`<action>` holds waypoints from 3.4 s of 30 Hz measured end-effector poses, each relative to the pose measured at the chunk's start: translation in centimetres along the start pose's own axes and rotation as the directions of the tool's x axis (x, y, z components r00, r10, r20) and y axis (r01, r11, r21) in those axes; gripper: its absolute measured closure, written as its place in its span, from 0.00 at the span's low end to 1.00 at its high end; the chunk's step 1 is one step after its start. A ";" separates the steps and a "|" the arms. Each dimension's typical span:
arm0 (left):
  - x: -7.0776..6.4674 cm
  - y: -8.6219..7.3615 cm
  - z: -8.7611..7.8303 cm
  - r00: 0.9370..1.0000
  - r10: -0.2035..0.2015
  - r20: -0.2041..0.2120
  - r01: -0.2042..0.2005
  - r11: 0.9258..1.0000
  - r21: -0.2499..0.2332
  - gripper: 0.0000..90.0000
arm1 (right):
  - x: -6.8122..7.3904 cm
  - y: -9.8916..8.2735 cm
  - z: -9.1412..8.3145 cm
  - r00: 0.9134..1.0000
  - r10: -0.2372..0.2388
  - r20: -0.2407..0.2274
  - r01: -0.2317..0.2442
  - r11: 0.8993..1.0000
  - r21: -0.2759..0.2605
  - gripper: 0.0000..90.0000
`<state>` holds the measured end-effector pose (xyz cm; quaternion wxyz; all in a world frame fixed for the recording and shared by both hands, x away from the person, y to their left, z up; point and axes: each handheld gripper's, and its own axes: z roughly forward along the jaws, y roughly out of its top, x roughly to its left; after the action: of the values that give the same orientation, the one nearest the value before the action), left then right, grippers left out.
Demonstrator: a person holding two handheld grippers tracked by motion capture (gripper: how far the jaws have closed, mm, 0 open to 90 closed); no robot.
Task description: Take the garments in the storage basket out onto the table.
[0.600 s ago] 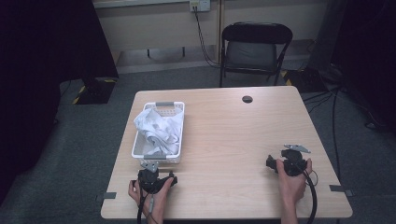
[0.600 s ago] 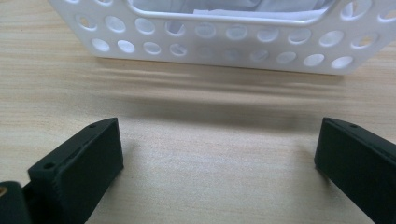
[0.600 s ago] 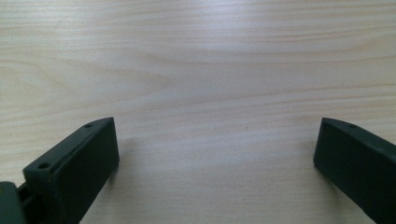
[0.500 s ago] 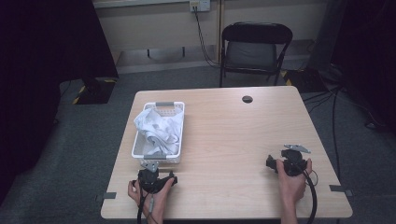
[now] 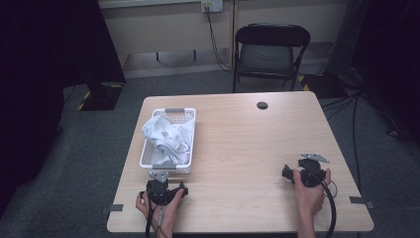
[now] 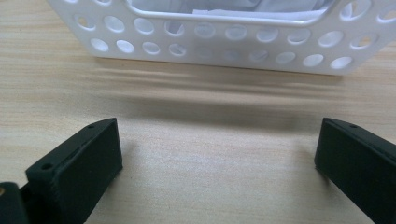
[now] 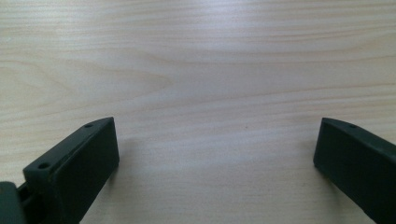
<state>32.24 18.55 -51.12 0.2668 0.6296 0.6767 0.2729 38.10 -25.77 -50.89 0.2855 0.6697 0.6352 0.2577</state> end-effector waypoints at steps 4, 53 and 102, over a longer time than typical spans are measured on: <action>0.0 0.0 0.0 1.000 0.000 0.003 0.000 1.000 -0.002 0.00 | 0.0 0.0 0.0 1.000 0.000 0.000 0.000 1.000 0.000 0.00; 0.7 3.3 -4.6 0.985 -0.027 0.170 0.056 0.984 -0.169 0.01 | 0.0 0.0 0.0 1.000 0.000 0.000 0.000 1.000 0.000 0.00; 0.6 8.9 -4.0 0.983 -0.005 0.181 0.045 0.975 -0.218 0.01 | 0.0 0.0 0.0 1.000 0.002 0.002 -0.002 1.000 0.000 0.00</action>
<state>35.66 19.49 -41.97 0.3986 0.6094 0.6231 0.2855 38.09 -25.75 -50.89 0.2858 0.6705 0.6345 0.2573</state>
